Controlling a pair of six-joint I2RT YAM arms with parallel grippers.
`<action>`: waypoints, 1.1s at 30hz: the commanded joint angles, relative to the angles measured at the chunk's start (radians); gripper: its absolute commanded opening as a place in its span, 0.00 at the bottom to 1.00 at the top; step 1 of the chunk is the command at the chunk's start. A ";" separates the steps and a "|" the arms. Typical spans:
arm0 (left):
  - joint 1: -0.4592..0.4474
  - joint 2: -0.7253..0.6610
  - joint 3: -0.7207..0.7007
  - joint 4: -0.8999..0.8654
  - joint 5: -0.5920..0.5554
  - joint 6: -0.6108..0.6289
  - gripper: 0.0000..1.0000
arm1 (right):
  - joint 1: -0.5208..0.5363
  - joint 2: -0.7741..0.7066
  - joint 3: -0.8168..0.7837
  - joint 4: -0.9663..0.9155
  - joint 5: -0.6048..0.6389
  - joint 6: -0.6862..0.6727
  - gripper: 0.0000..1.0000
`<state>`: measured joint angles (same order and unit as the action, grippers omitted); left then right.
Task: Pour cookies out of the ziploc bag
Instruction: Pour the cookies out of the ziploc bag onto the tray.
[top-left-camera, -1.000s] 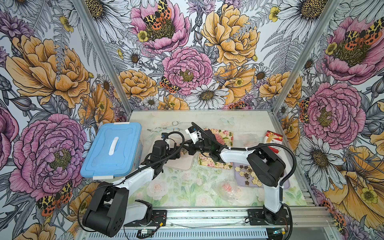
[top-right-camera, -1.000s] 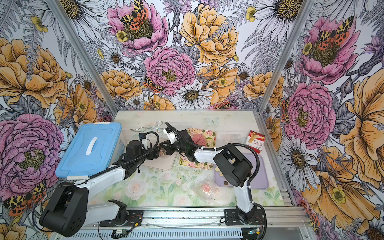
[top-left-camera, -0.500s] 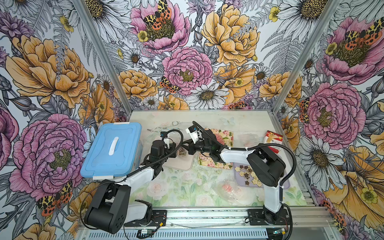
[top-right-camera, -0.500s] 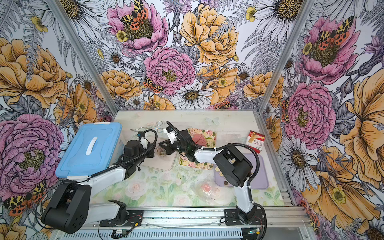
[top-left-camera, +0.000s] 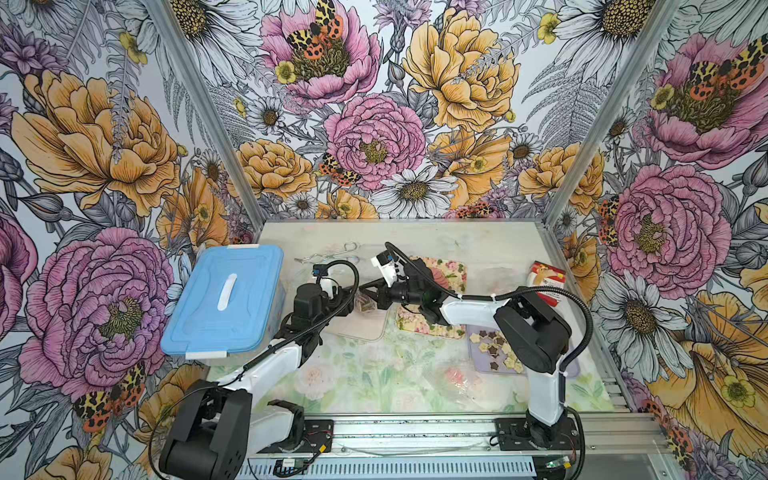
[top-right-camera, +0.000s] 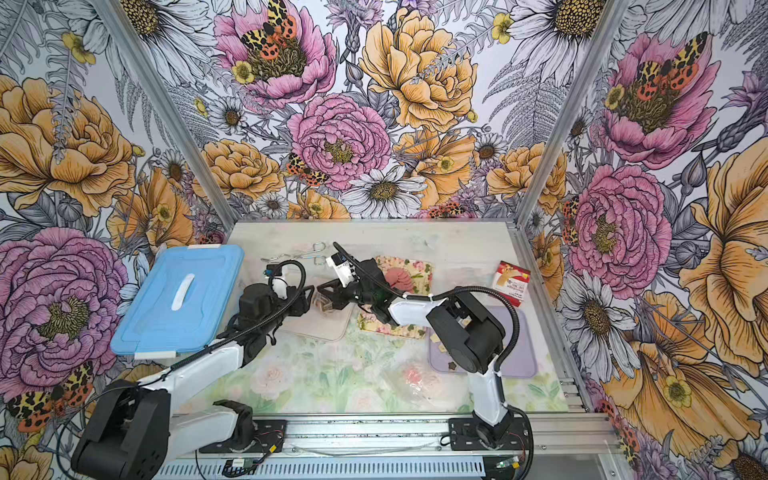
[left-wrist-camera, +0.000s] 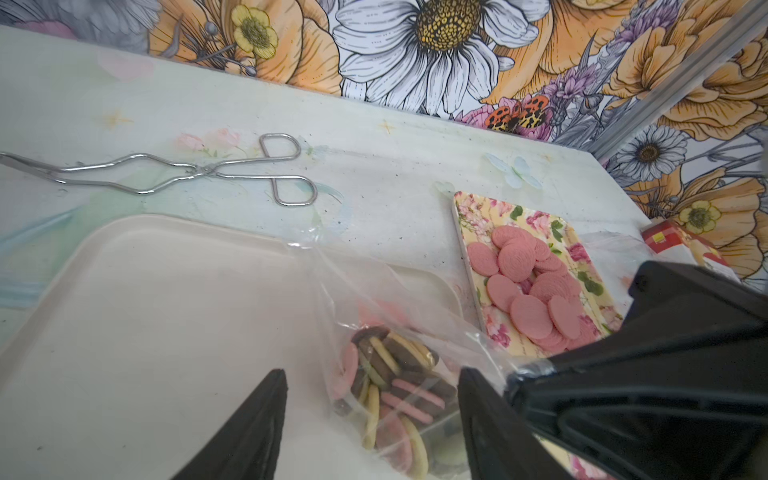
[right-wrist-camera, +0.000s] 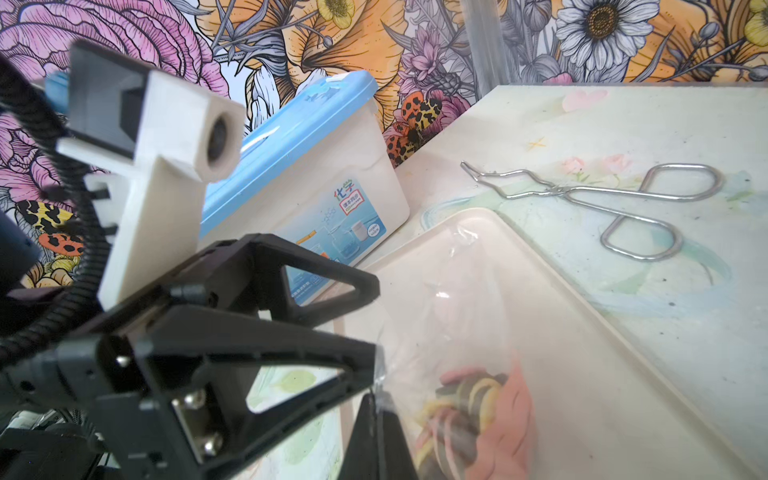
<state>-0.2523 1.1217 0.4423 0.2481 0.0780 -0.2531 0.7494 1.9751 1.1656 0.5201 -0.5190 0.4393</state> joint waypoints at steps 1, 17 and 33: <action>0.012 -0.104 -0.016 -0.059 -0.108 -0.011 0.77 | -0.008 -0.009 0.006 0.016 -0.033 -0.028 0.00; 0.001 -0.026 0.049 -0.072 0.073 -0.481 0.99 | -0.007 0.004 -0.003 0.042 -0.084 -0.040 0.00; -0.016 0.066 0.189 -0.249 0.029 -0.610 0.89 | 0.011 -0.011 -0.001 0.000 -0.061 -0.100 0.00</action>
<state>-0.2665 1.1774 0.5968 0.0433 0.1204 -0.8333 0.7502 1.9751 1.1656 0.5049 -0.5842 0.3702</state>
